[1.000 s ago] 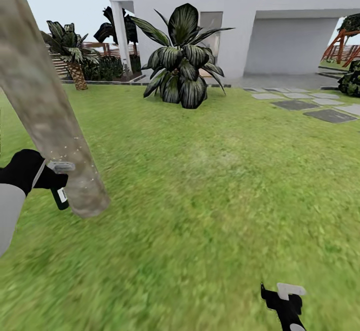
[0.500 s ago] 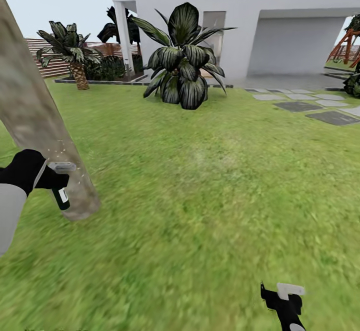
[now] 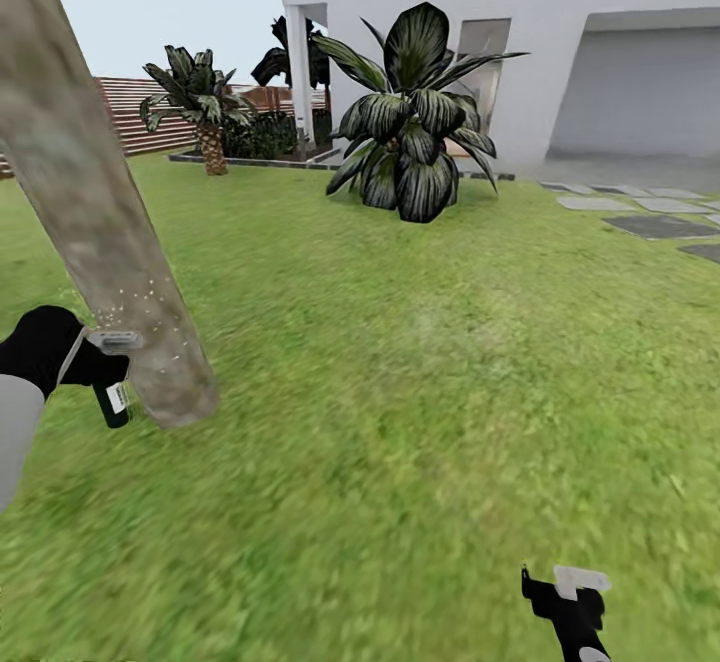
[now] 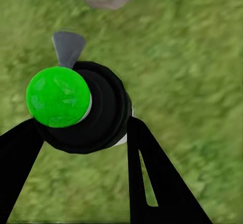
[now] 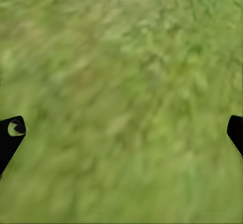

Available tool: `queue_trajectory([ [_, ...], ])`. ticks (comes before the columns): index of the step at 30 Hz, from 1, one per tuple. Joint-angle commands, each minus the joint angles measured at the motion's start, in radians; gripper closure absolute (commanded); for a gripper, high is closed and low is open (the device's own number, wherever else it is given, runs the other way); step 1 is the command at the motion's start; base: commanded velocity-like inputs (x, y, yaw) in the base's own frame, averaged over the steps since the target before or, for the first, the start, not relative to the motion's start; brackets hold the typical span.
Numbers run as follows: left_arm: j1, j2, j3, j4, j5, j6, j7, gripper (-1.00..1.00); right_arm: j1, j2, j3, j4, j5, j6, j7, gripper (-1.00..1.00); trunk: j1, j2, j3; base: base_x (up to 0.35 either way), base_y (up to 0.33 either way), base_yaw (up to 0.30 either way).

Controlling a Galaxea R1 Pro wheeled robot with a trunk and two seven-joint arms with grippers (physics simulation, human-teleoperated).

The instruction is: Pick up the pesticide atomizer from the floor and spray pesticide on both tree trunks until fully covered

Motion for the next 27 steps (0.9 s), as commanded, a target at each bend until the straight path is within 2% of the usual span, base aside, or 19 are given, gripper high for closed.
queue_trajectory([
  [1, 0.000, 0.001, 0.007, 0.000, -0.007, 0.003, -0.008, 1.00, 0.000, 0.000, 0.009, 0.000, -0.008, -0.002, -0.003, -1.00, 0.000, 0.000, -0.001, 0.181, -0.251, 0.277],
  [4, 0.004, 0.009, 0.008, 0.001, -0.007, 0.002, -0.006, 1.00, 0.000, 0.000, 0.009, 0.000, -0.008, -0.002, -0.003, -1.00, 0.000, 0.000, -0.001, 0.187, -0.241, 0.277],
  [6, 0.028, 0.014, 0.008, 0.000, -0.007, 0.001, -0.005, 1.00, 0.000, 0.000, 0.009, 0.000, -0.008, -0.002, -0.003, -1.00, 0.000, 0.000, -0.001, 0.223, -0.215, 0.203],
  [19, 0.043, 0.012, 0.014, -0.001, -0.007, 0.000, -0.005, 1.00, 0.000, 0.000, 0.009, 0.000, -0.008, -0.002, -0.002, -1.00, 0.000, 0.000, -0.001, 0.244, -0.211, 0.034],
  [27, 0.044, 0.014, 0.018, 0.000, -0.008, 0.000, -0.004, 1.00, 0.000, 0.000, 0.009, 0.000, -0.008, -0.002, -0.002, -1.00, 0.000, 0.000, -0.001, 0.118, -0.283, 0.262],
])
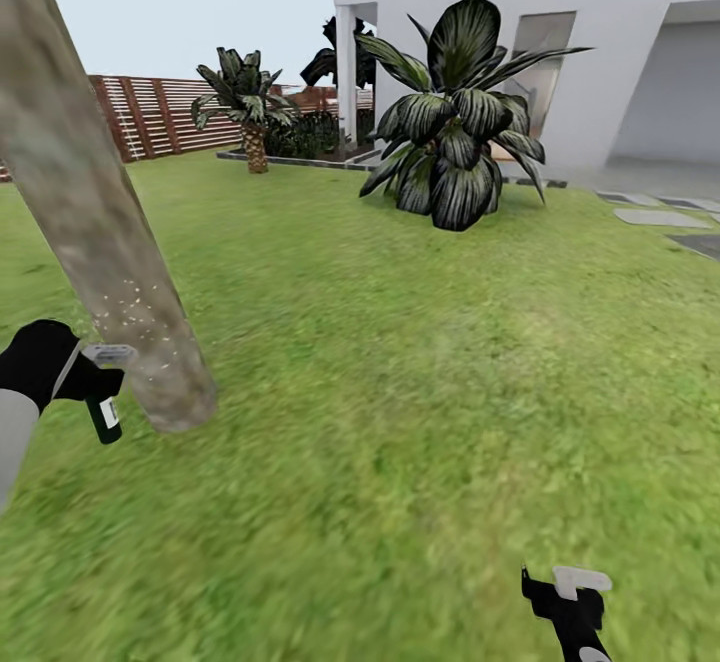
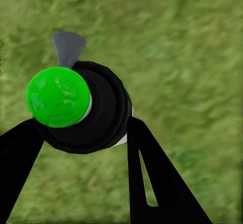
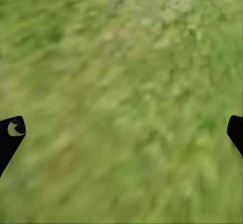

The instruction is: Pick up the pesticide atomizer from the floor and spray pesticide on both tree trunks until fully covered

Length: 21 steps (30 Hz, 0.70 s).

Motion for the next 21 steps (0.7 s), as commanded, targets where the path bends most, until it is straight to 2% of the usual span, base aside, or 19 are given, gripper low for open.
queue_trajectory([
  [1, -0.001, -0.001, 0.007, 0.000, -0.011, 0.004, -0.008, 1.00, 0.000, 0.000, 0.009, 0.000, -0.008, -0.002, -0.003, -1.00, 0.000, 0.000, -0.001, 0.051, -0.291, 0.275],
  [11, 0.036, -0.006, 0.007, -0.001, -0.008, 0.003, -0.006, 1.00, 0.000, 0.000, 0.009, 0.000, -0.008, -0.002, -0.003, -1.00, 0.000, 0.000, -0.001, 0.046, -0.291, 0.263],
  [21, 0.048, -0.011, 0.007, -0.001, -0.004, 0.001, -0.007, 1.00, 0.000, -0.001, 0.009, 0.000, -0.008, -0.002, -0.003, -1.00, 0.000, 0.000, -0.001, 0.242, -0.218, 0.018],
])
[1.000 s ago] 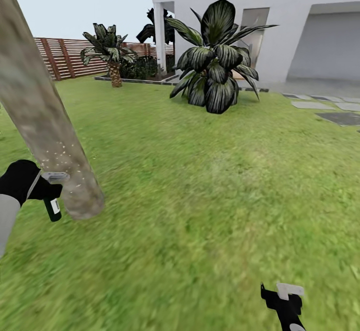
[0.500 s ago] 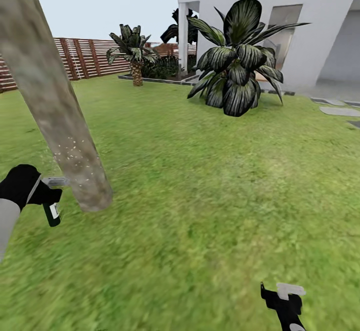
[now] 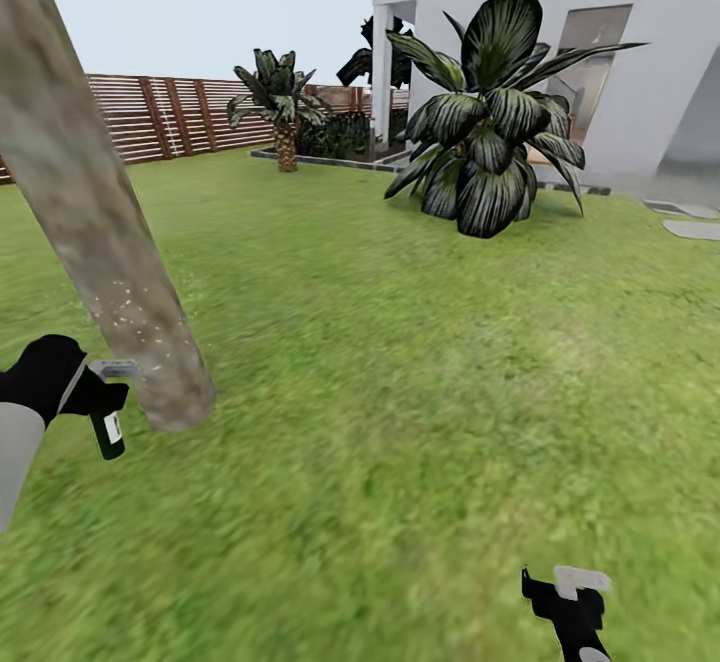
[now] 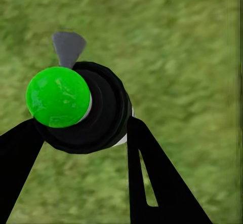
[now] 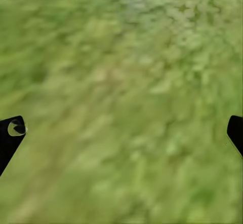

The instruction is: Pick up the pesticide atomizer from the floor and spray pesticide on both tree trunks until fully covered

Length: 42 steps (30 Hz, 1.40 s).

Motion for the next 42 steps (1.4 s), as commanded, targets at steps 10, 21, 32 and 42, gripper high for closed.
queue_trajectory([
  [10, 0.015, 0.005, 0.010, -0.001, -0.016, 0.002, -0.004, 1.00, 0.000, 0.000, 0.009, 0.000, -0.008, -0.002, -0.002, -1.00, 0.000, 0.000, -0.001, 0.315, -0.079, 0.167],
  [21, 0.015, 0.003, 0.011, -0.009, -0.016, 0.002, -0.004, 1.00, 0.000, 0.000, 0.009, 0.000, -0.008, -0.002, -0.003, -1.00, 0.000, 0.000, -0.001, 0.185, 0.000, 0.277],
  [32, 0.015, -0.001, 0.010, -0.008, -0.015, -0.004, -0.004, 1.00, 0.000, 0.000, 0.009, 0.000, -0.008, -0.002, -0.002, -1.00, 0.000, 0.000, -0.001, 0.085, -0.153, 0.066],
  [42, 0.015, -0.004, 0.010, -0.007, -0.015, -0.004, -0.004, 1.00, 0.000, 0.000, 0.009, 0.000, -0.008, -0.002, -0.002, -1.00, 0.000, 0.000, -0.001, 0.005, -0.273, 0.000],
])
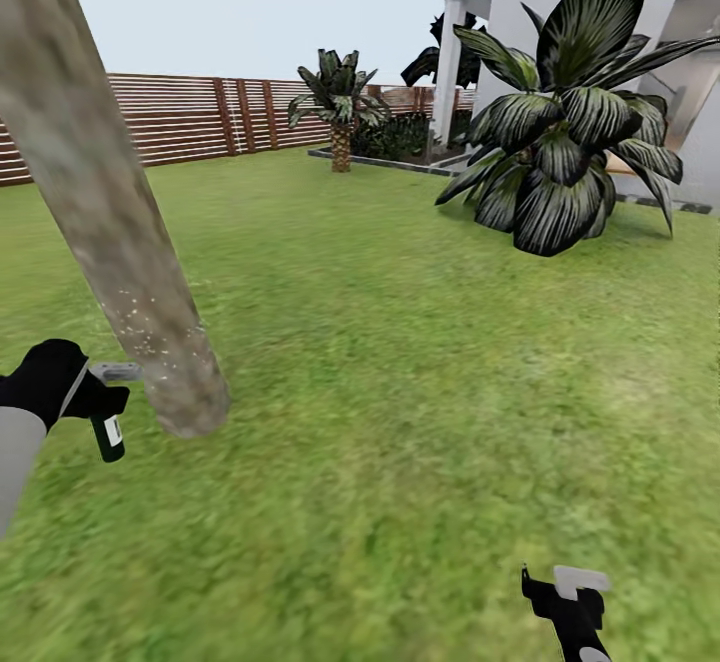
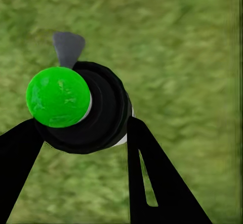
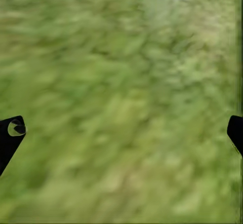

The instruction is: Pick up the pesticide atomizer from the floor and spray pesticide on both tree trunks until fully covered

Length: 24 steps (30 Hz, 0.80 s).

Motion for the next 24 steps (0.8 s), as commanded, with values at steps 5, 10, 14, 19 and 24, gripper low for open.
queue_trajectory([
  [5, -0.001, -0.001, 0.006, -0.006, -0.012, 0.004, -0.008, 1.00, 0.000, 0.000, 0.009, 0.000, -0.008, -0.002, -0.003, -1.00, 0.000, 0.000, -0.001, 0.034, -0.274, 0.000],
  [10, -0.001, -0.001, 0.007, -0.010, -0.012, 0.004, -0.008, 1.00, 0.000, 0.000, 0.009, 0.000, -0.008, -0.002, -0.003, -1.00, 0.000, 0.000, -0.001, 0.103, -0.274, 0.000],
  [14, -0.001, -0.001, 0.011, -0.012, -0.012, 0.004, -0.008, 1.00, 0.000, 0.000, 0.009, 0.000, -0.008, -0.002, -0.003, -1.00, 0.000, 0.000, -0.001, 0.014, -0.274, 0.046],
  [19, -0.001, 0.000, 0.013, -0.013, -0.012, 0.005, -0.008, 1.00, 0.000, 0.000, 0.009, 0.000, -0.008, -0.002, -0.003, -1.00, 0.000, 0.000, -0.001, 0.000, -0.274, 0.204],
  [24, -0.001, -0.001, 0.014, -0.014, -0.009, 0.006, -0.009, 1.00, 0.000, 0.000, 0.009, 0.000, -0.008, -0.002, -0.003, -1.00, 0.000, 0.000, -0.001, 0.000, -0.274, 0.270],
])
